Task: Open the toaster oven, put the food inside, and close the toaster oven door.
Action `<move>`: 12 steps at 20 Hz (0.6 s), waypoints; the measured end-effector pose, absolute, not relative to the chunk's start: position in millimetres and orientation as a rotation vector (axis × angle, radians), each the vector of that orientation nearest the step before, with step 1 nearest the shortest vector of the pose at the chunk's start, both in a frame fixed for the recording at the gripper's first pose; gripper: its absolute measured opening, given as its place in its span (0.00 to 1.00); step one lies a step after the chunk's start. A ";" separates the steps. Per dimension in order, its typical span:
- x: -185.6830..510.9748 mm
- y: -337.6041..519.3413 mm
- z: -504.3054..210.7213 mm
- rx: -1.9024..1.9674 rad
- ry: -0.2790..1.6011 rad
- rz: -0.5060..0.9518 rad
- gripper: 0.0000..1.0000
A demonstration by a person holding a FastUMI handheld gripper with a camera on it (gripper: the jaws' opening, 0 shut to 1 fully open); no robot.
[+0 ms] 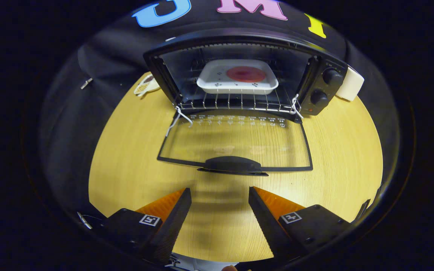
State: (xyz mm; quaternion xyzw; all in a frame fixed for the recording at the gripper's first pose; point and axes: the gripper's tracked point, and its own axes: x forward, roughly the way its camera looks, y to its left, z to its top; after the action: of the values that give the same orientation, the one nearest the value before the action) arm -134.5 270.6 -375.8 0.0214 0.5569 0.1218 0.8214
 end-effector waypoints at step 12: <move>-107.0 251.2 -418.8 0.019 1.254 0.112 0.97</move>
State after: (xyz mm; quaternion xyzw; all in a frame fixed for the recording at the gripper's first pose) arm -107.0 251.2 -418.8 0.0089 0.5864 0.0522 0.8083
